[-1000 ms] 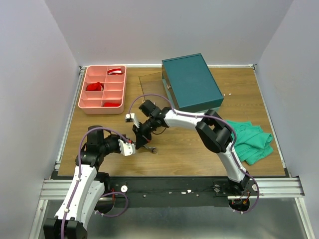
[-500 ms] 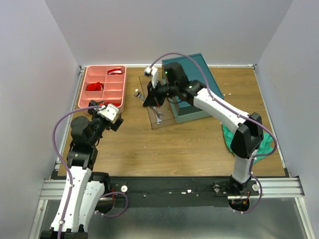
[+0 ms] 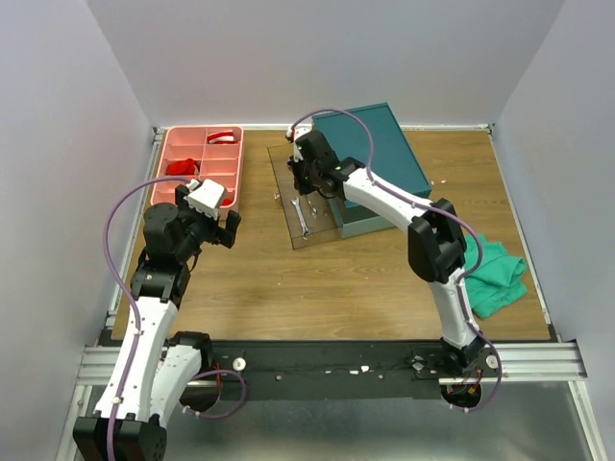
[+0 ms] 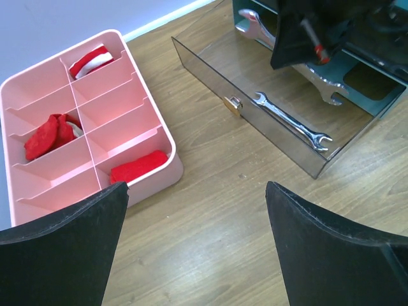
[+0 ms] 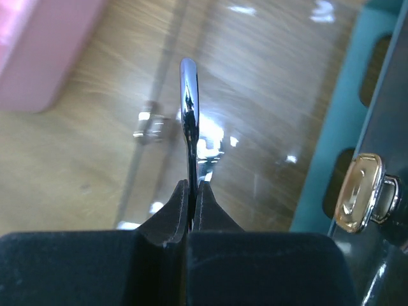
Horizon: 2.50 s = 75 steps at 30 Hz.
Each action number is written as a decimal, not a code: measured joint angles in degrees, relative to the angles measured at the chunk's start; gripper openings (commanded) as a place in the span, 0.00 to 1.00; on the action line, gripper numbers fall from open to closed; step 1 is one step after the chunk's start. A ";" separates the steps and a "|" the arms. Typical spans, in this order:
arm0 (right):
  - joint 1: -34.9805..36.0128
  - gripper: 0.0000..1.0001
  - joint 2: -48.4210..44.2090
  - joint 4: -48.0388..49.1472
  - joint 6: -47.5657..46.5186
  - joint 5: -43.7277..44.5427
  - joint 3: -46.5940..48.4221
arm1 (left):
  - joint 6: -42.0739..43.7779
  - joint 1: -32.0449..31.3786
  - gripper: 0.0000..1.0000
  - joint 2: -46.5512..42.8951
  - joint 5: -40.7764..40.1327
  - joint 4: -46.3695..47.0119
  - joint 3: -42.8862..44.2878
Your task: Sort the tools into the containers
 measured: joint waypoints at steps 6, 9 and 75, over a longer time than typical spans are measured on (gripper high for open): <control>-0.20 0.52 4.17 -0.31 0.96 7.19 0.00 | -1.36 -0.02 0.99 0.28 0.07 -0.98 0.94; -0.24 0.60 4.26 -0.37 0.83 7.82 0.42 | -1.70 -0.02 0.99 0.96 1.05 -1.36 1.18; -39.01 0.01 -10.27 1.77 -11.06 -16.17 -15.26 | -1.73 -11.15 0.00 53.66 2.32 0.57 32.13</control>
